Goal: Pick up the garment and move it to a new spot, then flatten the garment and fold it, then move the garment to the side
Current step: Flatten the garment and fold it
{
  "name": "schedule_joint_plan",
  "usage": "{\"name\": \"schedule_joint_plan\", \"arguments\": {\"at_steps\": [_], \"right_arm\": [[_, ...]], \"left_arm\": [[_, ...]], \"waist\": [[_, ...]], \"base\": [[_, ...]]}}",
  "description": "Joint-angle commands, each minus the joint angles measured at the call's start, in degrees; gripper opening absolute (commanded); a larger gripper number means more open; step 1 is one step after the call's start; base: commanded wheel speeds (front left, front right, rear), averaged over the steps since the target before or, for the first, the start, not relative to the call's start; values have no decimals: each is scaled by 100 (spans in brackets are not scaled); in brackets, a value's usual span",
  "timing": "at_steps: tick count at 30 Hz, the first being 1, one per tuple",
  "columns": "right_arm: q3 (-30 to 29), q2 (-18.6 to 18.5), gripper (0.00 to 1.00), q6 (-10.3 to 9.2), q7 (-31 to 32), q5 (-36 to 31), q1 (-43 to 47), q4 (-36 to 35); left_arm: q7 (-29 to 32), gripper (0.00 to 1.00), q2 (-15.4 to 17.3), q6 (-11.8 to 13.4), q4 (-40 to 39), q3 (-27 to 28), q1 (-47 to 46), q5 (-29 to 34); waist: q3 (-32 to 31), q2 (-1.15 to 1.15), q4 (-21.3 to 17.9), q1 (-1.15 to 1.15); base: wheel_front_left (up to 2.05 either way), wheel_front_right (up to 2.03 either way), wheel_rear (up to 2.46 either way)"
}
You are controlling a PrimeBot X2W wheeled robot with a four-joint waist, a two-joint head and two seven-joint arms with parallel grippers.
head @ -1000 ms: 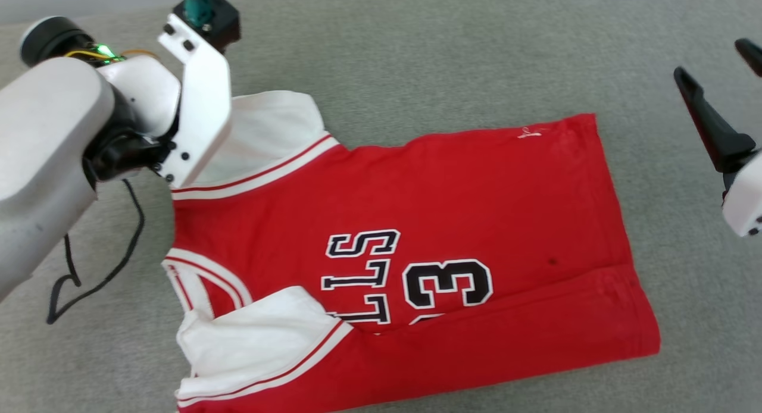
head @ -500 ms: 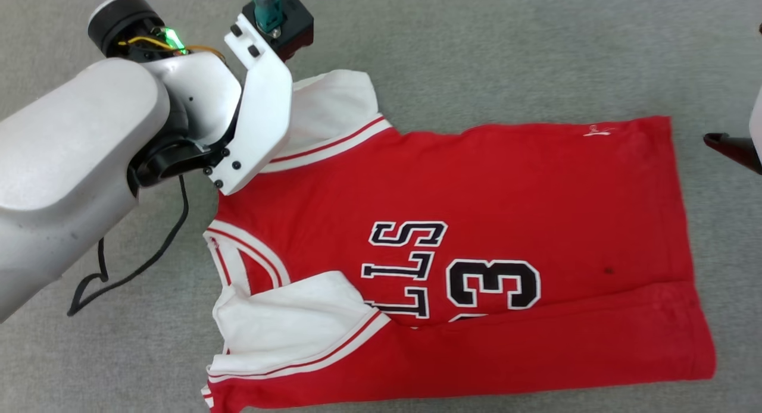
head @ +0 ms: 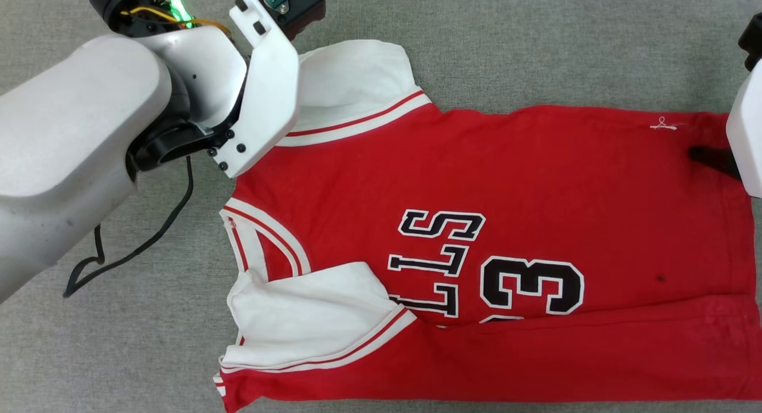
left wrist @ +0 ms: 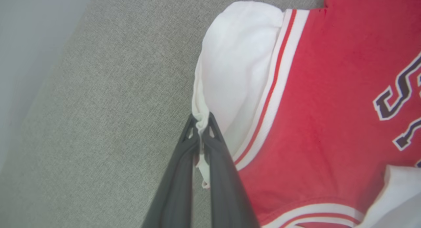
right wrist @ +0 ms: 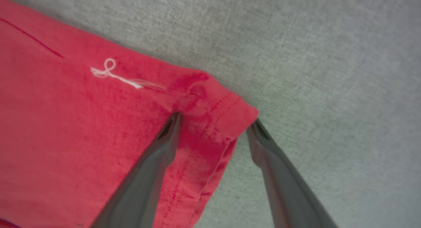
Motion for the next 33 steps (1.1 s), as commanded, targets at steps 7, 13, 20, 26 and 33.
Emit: {"name": "schedule_joint_plan", "arguments": {"at_steps": [7,13,20,26,33], "right_arm": [[390,119,0,-3,-294,240,294,181],[300,125,0,-3,-994,403,212,207],[376,-88,0,-3,-1920,686,816,114],[451,-215,0,-3,-2250,793,1275,-45],[476,-467,0,-4,-2566,937,2006,-313]], "left_arm": [[-165,0,11,2,145,-68,5,-101],[-399,0,42,2,263,-87,273,-223],[-770,0,193,3,178,-99,783,-461],[-847,0,376,2,-47,-102,1216,-493],[-882,0,648,91,-508,-106,2065,-530]], "waist": [[-85,0,-75,0],[-550,0,-133,0],[-1464,0,-160,0],[-1907,0,-156,0],[-2315,0,-130,0]], "base": [[0,0,0],[0,0,0],[0,0,0],[0,0,0],[0,0,0]]}}
